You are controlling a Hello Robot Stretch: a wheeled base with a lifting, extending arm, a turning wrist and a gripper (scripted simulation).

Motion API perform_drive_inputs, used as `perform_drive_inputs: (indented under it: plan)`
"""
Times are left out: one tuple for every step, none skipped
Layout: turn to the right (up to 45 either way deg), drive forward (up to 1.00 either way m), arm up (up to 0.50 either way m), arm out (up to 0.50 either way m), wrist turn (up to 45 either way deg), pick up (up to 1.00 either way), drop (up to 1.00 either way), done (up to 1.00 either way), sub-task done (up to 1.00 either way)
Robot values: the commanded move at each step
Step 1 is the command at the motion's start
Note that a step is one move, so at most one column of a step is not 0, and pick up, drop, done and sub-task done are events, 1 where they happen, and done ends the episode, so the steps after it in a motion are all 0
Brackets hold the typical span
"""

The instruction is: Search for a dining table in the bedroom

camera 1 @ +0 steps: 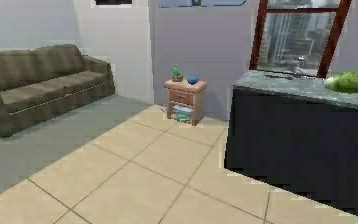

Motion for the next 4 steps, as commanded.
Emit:
perform_drive_inputs:
  plan:
    - [-45.0,0.00,0.00,0.00,0.0,0.00,0.00,0.00,0.00]
    - [-33.0,0.00,0.00,0.00,0.0,0.00,0.00,0.00,0.00]
    - [0.0,1.00,0.00,0.00,0.0,0.00,0.00,0.00,0.00]
    - [-3.0,0.00,0.00,0.00,0.0,0.00,0.00,0.00,0.00]
